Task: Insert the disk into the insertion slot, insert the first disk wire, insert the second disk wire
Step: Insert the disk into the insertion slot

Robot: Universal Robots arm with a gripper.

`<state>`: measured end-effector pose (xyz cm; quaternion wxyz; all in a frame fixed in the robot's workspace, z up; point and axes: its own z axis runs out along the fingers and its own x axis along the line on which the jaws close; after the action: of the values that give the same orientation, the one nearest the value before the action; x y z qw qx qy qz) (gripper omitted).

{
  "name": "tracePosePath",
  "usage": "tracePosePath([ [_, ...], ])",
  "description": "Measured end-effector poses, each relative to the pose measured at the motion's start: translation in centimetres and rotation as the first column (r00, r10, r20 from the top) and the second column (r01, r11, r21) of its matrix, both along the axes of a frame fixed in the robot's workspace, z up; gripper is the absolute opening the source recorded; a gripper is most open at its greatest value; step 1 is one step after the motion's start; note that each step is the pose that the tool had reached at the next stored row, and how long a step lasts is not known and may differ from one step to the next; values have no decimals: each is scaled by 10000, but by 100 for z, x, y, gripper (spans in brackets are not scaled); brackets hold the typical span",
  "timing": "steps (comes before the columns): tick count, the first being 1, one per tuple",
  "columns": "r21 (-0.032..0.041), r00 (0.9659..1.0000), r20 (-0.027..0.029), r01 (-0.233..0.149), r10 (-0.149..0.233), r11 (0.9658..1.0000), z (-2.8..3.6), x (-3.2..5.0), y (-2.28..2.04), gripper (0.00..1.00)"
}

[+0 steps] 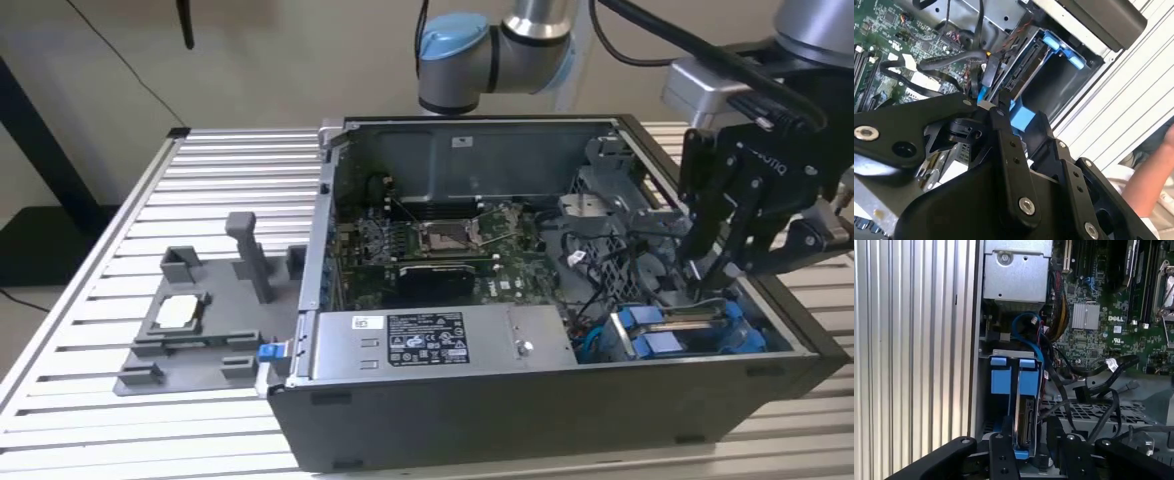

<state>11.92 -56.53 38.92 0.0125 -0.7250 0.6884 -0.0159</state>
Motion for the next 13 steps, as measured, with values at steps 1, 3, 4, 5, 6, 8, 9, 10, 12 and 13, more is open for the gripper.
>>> tracePosePath([
  [1,-1,10000,27,-13,13,10000,8,0,4,41],
  [3,2,9999,125,-30,30,10000,24,-1,13,41],
  [4,4,9998,202,-37,37,10000,28,-1,19,41],
  [5,2,9996,268,-40,40,10000,32,-1,28,41],
  [6,1,9995,318,-42,42,10000,38,-2,43,41],
  [8,0,9993,366,-47,47,10000,56,-1,90,41],
  [9,0,9993,384,-48,48,10000,65,-2,117,41],
  [10,-2,9992,407,-48,48,10000,70,-2,144,41],
  [12,-1,9989,475,-53,53,10000,70,-3,217,41],
  [13,-1,9986,527,-59,59,10000,70,-3,249,41],
])
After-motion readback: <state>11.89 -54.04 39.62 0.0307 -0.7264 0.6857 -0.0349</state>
